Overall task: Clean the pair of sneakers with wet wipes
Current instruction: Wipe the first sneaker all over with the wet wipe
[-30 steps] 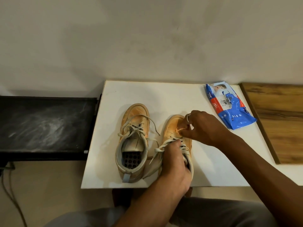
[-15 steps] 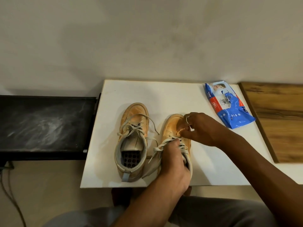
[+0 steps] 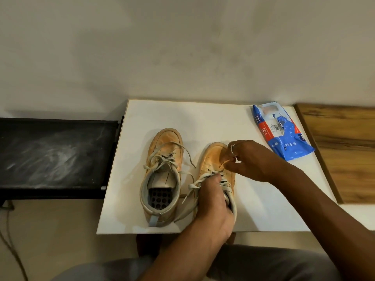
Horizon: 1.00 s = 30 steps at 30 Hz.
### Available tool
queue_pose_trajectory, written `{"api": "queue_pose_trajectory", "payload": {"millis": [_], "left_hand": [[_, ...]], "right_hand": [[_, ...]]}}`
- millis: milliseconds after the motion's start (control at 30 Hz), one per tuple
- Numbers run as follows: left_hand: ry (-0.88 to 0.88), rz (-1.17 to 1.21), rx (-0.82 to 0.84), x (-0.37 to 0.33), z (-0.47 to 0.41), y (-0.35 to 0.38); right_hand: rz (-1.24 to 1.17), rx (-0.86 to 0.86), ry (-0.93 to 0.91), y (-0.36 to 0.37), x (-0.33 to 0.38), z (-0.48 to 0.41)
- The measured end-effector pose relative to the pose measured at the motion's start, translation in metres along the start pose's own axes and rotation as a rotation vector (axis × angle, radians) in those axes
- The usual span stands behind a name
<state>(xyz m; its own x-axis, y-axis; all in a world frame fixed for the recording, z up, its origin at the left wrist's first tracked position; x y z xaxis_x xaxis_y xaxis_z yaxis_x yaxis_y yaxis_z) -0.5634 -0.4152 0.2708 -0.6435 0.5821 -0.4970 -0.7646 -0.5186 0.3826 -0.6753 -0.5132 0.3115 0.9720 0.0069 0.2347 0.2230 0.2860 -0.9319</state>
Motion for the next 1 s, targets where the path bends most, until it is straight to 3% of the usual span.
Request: {"api": "queue_pose_trajectory", "payload": {"millis": [167,300,467,600,767,900,1000], "left_hand": [[0.000,0.013,0.017,-0.001,0.002,0.000],[0.012,0.011,0.004,-0.001,0.002,-0.001],[0.009,0.038,0.025,-0.002,0.004,0.002],[0.032,0.037,0.037,-0.002,0.000,0.001],[0.014,0.028,0.032,0.001,0.000,0.001],[0.029,0.029,0.039,-0.001,-0.001,0.001],[0.012,0.014,0.045,0.002,-0.001,0.002]], "right_hand": [[0.005,-0.054,0.006,-0.007,-0.001,-0.001],[-0.021,0.019,-0.030,0.005,0.007,0.001],[-0.087,-0.199,0.023,-0.010,0.008,-0.001],[-0.119,-0.072,-0.010,0.003,0.017,0.001],[-0.134,-0.227,0.065,-0.010,0.006,-0.005],[-0.175,-0.029,0.030,0.008,0.012,-0.004],[-0.129,-0.150,0.081,-0.003,0.006,-0.005]]}}
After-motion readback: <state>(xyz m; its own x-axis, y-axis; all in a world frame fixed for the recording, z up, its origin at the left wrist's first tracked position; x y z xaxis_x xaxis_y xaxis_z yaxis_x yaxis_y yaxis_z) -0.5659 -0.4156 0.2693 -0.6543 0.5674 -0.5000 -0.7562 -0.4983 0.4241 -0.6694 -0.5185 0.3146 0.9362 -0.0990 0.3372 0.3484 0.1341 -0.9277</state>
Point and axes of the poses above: each hand's wrist, its own z-axis away from the middle knuckle, its own y-axis out of the palm, x = y × z, the point moved 6 cm from there along -z, towards the middle knuckle, and after that the axes turned 13 degrees about y, right-handed, at the moved point
